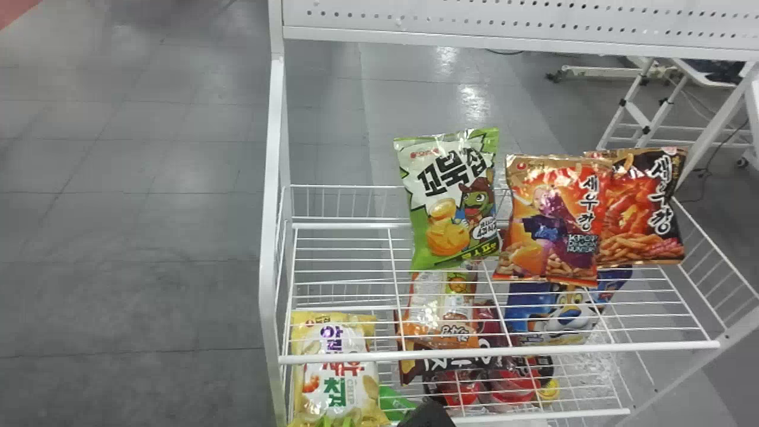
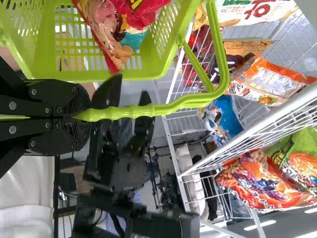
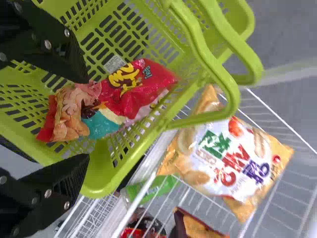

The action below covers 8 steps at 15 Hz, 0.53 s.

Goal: Hold basket handle with left hand then pick Jagalchi snack with right hand and place into basket

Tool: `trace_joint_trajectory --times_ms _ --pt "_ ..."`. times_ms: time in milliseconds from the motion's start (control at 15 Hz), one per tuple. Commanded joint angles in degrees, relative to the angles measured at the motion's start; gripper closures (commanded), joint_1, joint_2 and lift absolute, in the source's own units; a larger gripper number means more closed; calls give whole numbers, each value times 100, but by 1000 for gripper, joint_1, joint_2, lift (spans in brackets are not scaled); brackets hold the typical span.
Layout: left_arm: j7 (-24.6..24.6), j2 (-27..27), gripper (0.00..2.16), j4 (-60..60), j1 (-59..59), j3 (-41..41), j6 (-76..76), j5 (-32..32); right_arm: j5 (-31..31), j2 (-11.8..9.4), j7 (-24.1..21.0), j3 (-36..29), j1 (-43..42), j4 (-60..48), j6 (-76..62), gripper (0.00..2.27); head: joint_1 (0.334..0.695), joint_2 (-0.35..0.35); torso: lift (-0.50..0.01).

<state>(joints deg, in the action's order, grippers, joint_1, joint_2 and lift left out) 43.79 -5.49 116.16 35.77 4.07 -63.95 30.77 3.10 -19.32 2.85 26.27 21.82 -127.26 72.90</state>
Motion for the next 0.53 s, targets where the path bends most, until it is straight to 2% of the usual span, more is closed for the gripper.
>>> trace_joint_trajectory --times_ms 0,133,267,467 --pt "7 -13 1868 3 0 6 0 8 -20 -11 -48 -412 384 -545 -139 63 695 -162 -10" --pt "-2 -13 1868 -6 0 6 0 8 59 -11 -206 -781 780 -1090 -526 63 695 -199 -10" --pt "7 13 1868 -41 0 6 18 17 130 -11 -399 -1001 1096 -1380 -1545 63 695 -215 -10" --pt "25 40 1872 -85 0 6 35 17 367 42 -821 -1177 1342 -1362 -3145 63 695 -202 -10"
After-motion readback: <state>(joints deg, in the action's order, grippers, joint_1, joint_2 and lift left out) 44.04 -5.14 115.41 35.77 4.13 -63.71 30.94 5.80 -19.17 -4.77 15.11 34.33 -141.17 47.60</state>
